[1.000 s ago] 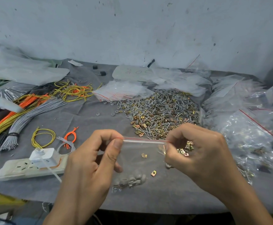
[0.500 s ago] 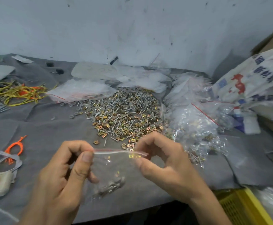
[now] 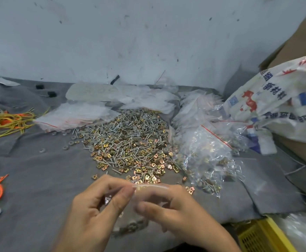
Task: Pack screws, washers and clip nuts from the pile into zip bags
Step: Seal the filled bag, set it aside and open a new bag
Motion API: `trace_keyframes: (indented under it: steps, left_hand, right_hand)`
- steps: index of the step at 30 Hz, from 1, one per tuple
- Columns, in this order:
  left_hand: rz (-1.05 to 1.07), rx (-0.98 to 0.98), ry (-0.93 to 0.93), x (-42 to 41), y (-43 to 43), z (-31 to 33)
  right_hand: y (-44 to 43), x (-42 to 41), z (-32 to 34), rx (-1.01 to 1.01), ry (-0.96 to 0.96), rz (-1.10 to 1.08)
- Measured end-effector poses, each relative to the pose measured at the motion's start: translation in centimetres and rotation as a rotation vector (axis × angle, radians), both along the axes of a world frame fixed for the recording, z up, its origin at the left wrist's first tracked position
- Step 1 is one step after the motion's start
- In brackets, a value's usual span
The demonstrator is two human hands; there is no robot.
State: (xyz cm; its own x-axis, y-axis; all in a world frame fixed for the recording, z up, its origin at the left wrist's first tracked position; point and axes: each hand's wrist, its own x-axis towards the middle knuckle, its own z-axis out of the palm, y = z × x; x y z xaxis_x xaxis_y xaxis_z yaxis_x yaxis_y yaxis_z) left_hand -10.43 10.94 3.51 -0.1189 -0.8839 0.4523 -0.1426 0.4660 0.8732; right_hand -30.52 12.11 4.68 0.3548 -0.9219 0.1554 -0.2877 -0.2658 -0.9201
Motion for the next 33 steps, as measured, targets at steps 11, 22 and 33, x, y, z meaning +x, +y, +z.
trace_keyframes:
  steps: [11,22,33]
  left_hand:
    - [0.292,0.104,-0.176,3.1,-1.8,-3.6]
    - [0.484,0.247,-0.479,5.3,-1.4,-11.2]
    - [0.455,0.248,-0.455,5.6,-1.8,-11.9]
  right_hand:
    - [-6.9,-4.9,2.4,-0.007,-0.019,-0.278]
    - [-23.5,-12.0,-1.3,0.346,-0.565,-0.955]
    - [-21.6,-11.7,-0.8,0.394,-0.769,-1.015]
